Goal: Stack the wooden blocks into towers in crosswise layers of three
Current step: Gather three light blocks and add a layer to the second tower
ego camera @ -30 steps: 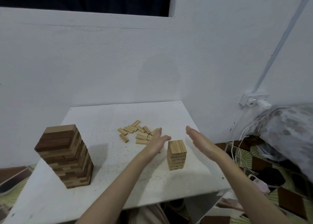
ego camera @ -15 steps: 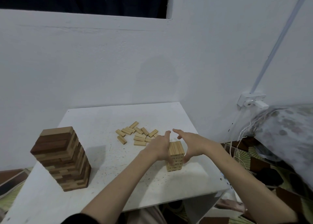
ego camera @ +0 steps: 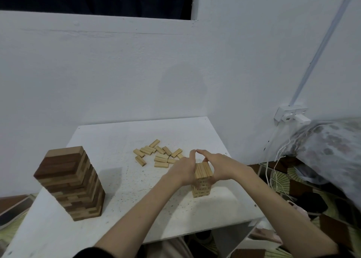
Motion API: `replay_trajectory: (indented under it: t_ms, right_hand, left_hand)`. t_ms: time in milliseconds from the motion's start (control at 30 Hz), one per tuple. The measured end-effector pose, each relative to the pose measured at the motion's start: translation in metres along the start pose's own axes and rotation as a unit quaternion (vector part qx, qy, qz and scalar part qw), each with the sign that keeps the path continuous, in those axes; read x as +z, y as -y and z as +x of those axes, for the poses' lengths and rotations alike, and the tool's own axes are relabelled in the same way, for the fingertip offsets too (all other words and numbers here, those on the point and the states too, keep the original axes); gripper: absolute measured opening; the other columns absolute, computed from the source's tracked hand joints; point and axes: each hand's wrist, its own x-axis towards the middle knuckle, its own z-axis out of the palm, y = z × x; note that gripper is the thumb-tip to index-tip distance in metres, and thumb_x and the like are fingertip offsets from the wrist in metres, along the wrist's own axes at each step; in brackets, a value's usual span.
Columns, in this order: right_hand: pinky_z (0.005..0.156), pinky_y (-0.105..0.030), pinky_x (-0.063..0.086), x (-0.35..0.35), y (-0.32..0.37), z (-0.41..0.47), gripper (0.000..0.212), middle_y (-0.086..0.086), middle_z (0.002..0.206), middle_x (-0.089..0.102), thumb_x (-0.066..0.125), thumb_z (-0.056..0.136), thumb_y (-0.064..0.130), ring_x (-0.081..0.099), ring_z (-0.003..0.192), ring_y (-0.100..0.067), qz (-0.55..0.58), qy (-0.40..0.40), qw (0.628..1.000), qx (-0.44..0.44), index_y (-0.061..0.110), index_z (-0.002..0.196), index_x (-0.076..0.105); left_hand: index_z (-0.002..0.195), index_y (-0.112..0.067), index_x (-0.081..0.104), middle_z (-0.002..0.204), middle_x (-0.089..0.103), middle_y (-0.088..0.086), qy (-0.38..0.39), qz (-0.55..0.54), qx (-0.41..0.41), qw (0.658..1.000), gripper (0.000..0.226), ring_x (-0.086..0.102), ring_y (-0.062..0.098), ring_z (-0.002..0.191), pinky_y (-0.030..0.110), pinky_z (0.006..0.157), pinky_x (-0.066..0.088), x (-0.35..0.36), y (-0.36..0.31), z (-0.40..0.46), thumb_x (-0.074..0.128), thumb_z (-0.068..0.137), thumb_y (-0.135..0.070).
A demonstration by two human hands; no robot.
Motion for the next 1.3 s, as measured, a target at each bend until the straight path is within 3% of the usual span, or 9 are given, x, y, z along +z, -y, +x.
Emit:
replay_trajectory:
  t_ms: [400,900,967,1033,1100,1167,1233,1300]
  right_hand:
    - [0.099,-0.038,0.044,-0.002,0.000,0.001,0.118,0.004,0.134,0.051,0.086,0.066,0.024,0.050,0.119,-0.024,0.017,0.009,1.000,0.002,0.036,0.150,0.004]
    - [0.091,-0.035,0.048,-0.003,0.011,0.000,0.118,0.005,0.124,0.055,0.086,0.066,0.027,0.056,0.104,-0.019,0.050,-0.004,0.999,-0.018,0.037,0.150,0.004]
    - [0.093,-0.034,0.047,-0.004,0.010,0.000,0.120,0.004,0.128,0.053,0.087,0.065,0.027,0.055,0.108,-0.019,0.063,0.001,0.998,-0.017,0.036,0.150,0.004]
    - [0.100,-0.033,0.043,-0.008,0.007,-0.003,0.121,0.002,0.138,0.046,0.087,0.066,0.027,0.048,0.122,-0.019,0.089,0.019,0.996,-0.009,0.032,0.151,0.001]
    - [0.106,-0.031,0.037,-0.013,0.000,-0.007,0.117,0.000,0.147,0.039,0.084,0.070,0.023,0.037,0.135,-0.019,0.132,0.031,0.991,0.001,0.028,0.152,0.000]
    - [0.108,-0.032,0.033,-0.020,-0.006,-0.011,0.105,-0.002,0.150,0.036,0.079,0.077,0.020,0.032,0.139,-0.017,0.203,0.023,0.979,0.009,0.024,0.152,0.006]
    - [0.110,-0.033,0.033,-0.021,-0.009,-0.014,0.088,-0.003,0.151,0.036,0.071,0.084,0.029,0.034,0.138,-0.017,0.283,-0.008,0.959,0.027,0.020,0.151,0.015]
    - [0.111,-0.036,0.034,-0.013,-0.008,-0.014,0.077,-0.005,0.150,0.036,0.058,0.089,0.047,0.037,0.136,-0.020,0.351,-0.034,0.934,0.064,0.016,0.150,0.022]
  left_hand:
    - [0.148,-0.010,-0.003,0.114,0.060,0.014,-0.006,-0.037,0.001,0.999,0.119,0.059,0.028,0.101,0.039,0.086,0.050,0.001,0.001,-0.002,0.084,0.067,-0.019]
    - [0.146,-0.011,0.000,0.115,0.062,0.013,0.001,-0.099,0.001,0.995,0.118,0.060,0.027,0.103,0.041,0.090,0.050,-0.007,0.001,-0.006,0.085,0.065,-0.018]
    - [0.148,-0.010,-0.003,0.119,0.060,0.012,0.002,-0.111,0.001,0.994,0.123,0.059,0.025,0.108,0.037,0.092,0.048,-0.006,0.001,-0.005,0.086,0.064,-0.021]
    - [0.149,-0.013,-0.010,0.138,0.046,0.011,0.011,-0.142,-0.007,0.990,0.132,0.046,0.023,0.126,0.033,0.102,0.041,-0.006,0.004,-0.006,0.087,0.061,-0.030]
    - [0.149,-0.016,-0.012,0.153,0.024,0.009,0.011,-0.199,-0.027,0.980,0.134,0.027,0.022,0.140,0.034,0.110,0.031,-0.009,0.010,-0.008,0.085,0.061,-0.039]
    - [0.150,-0.015,-0.007,0.157,0.013,0.007,-0.009,-0.280,-0.056,0.958,0.120,0.019,0.022,0.143,0.038,0.112,0.028,-0.013,0.015,-0.009,0.074,0.070,-0.051]
    - [0.150,-0.012,0.004,0.156,0.016,0.008,-0.042,-0.383,-0.101,0.917,0.095,0.023,0.024,0.141,0.039,0.110,0.030,-0.016,0.014,-0.009,0.051,0.084,-0.061]
    - [0.149,-0.011,0.014,0.152,0.027,0.012,-0.050,-0.509,-0.159,0.845,0.076,0.040,0.027,0.128,0.035,0.100,0.036,-0.011,0.012,-0.005,0.028,0.093,-0.060]
